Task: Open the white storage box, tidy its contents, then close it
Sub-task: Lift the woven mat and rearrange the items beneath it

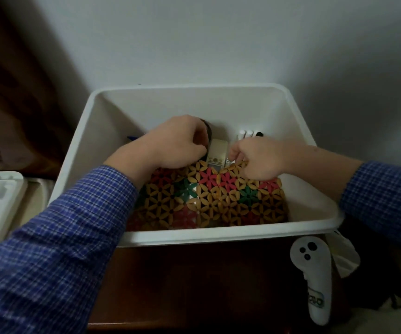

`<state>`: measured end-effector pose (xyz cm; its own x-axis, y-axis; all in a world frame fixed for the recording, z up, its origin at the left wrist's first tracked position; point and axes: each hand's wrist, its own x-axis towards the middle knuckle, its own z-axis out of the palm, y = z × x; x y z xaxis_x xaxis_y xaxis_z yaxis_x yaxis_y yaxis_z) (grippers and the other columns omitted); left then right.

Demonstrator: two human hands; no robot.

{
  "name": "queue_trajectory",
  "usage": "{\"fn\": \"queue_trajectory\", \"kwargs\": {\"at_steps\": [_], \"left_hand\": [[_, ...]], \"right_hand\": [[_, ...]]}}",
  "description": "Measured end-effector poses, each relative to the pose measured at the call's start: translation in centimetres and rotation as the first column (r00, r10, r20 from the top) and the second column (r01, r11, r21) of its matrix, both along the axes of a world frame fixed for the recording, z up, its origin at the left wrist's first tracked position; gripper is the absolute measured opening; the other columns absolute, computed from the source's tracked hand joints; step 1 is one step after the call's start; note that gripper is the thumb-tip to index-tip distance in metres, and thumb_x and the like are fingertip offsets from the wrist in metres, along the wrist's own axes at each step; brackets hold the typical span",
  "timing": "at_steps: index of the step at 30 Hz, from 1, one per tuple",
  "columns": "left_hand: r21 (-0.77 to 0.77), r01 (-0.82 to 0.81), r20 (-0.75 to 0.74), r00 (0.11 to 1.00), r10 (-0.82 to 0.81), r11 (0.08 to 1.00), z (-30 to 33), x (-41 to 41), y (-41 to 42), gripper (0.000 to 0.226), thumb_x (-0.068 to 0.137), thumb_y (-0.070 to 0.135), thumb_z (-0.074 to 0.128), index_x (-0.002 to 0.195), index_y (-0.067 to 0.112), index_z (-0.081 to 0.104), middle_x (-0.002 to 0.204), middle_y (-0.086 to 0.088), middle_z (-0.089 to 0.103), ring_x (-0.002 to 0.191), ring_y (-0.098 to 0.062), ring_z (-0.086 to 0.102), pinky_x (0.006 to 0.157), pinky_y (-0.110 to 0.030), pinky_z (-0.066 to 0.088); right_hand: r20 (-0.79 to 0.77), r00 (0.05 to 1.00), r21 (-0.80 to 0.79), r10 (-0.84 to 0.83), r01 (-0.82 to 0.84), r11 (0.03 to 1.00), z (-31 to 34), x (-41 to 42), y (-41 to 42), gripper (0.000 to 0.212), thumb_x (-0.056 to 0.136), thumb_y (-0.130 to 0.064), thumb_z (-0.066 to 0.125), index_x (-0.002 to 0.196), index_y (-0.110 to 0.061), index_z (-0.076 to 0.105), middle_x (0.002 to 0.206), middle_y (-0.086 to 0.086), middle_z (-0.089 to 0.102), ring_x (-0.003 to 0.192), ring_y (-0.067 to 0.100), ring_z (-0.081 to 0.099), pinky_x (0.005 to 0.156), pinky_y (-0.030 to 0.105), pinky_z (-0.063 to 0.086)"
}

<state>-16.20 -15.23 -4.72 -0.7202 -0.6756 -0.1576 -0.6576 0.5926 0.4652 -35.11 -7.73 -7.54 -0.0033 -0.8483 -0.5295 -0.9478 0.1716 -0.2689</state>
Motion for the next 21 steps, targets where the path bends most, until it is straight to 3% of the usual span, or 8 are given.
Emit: {"fn": "queue_trajectory", "kwargs": {"at_steps": [2,5,7,9,12,14,17,21], "left_hand": [[-0.040,0.047,0.098,0.994,-0.042,0.998,0.2,0.7,0.1,0.033,0.089,0.023,0.063,0.121,0.019,0.064,0.108,0.001,0.065,0.097,-0.019,0.061,0.085,-0.035,0.054],[-0.054,0.082,0.170,0.983,-0.072,0.995,0.4,1.9,0.0,0.044,0.089,0.030,0.065,0.131,0.019,0.058,0.114,-0.001,0.065,0.099,-0.021,0.062,0.090,-0.040,0.054],[-0.051,0.119,0.216,0.971,-0.105,0.992,0.4,2.5,-0.1,0.048,0.087,0.037,0.068,0.130,0.019,0.059,0.113,-0.002,0.063,0.099,-0.021,0.060,0.090,-0.039,0.053],[-0.035,0.158,0.232,0.962,-0.146,0.987,0.5,3.0,-0.2,0.041,0.084,0.041,0.071,0.119,0.021,0.066,0.107,0.000,0.063,0.096,-0.019,0.061,0.088,-0.039,0.053],[0.006,0.170,0.154,0.974,-0.169,0.985,0.6,3.5,-0.2,0.018,0.084,0.034,0.073,0.098,0.024,0.070,0.088,0.006,0.067,0.080,-0.012,0.063,0.077,-0.039,0.055],[0.049,0.154,0.110,0.981,-0.159,0.987,0.7,3.7,0.0,0.010,0.085,0.031,0.074,0.093,0.028,0.068,0.082,0.010,0.067,0.074,-0.005,0.063,0.073,-0.033,0.055],[0.142,0.141,0.066,0.986,-0.152,0.980,0.9,4.1,0.5,0.005,0.089,0.030,0.072,0.088,0.029,0.067,0.081,0.011,0.068,0.073,-0.001,0.064,0.072,-0.028,0.055],[0.189,0.096,-0.027,0.995,-0.092,0.977,1.7,5.0,1.2,0.002,0.092,0.027,0.069,0.094,0.028,0.070,0.087,0.014,0.072,0.080,0.003,0.067,0.076,-0.021,0.055]], "right_hand": [[0.013,1.000,-0.041,-0.016,0.016,0.999,-0.1,-0.3,0.1,0.057,0.087,-0.013,0.068,0.141,-0.020,0.050,0.129,0.006,0.061,0.114,0.022,0.060,0.085,0.029,0.053],[0.003,1.000,0.019,0.026,-0.026,0.999,0.0,-0.6,0.2,0.057,0.086,-0.022,0.072,0.140,-0.021,0.051,0.126,0.005,0.063,0.112,0.023,0.062,0.091,0.034,0.055],[0.034,0.996,0.016,0.082,-0.083,0.996,0.5,-0.9,0.2,0.045,0.087,-0.027,0.074,0.129,-0.023,0.059,0.115,-0.008,0.062,0.107,0.016,0.061,0.081,0.021,0.050],[0.111,0.987,0.012,0.116,-0.118,0.993,1.0,-1.7,0.3,0.022,0.087,-0.031,0.075,0.106,-0.032,0.064,0.097,-0.021,0.061,0.096,0.007,0.063,0.068,0.013,0.041],[0.166,0.980,-0.016,0.111,-0.109,0.994,1.5,-2.3,0.8,0.025,0.084,-0.037,0.078,0.098,-0.040,0.058,0.102,-0.021,0.062,0.093,0.002,0.061,0.079,0.020,0.046],[0.122,0.986,-0.058,0.114,-0.108,0.992,1.3,-2.3,0.9,0.029,0.082,-0.040,0.079,0.101,-0.041,0.057,0.115,-0.014,0.062,0.103,0.008,0.059,0.087,0.028,0.047],[0.123,0.981,-0.134,0.147,-0.130,0.982,1.6,-2.1,1.4,0.029,0.084,-0.041,0.077,0.109,-0.037,0.062,0.123,-0.013,0.063,0.117,0.008,0.057,0.091,0.025,0.044],[0.116,0.977,-0.186,0.177,-0.154,0.970,2.2,-2.4,1.9,0.019,0.090,-0.041,0.070,0.108,-0.034,0.069,0.091,-0.025,0.059,0.089,0.001,0.060,0.073,0.019,0.042]]}}
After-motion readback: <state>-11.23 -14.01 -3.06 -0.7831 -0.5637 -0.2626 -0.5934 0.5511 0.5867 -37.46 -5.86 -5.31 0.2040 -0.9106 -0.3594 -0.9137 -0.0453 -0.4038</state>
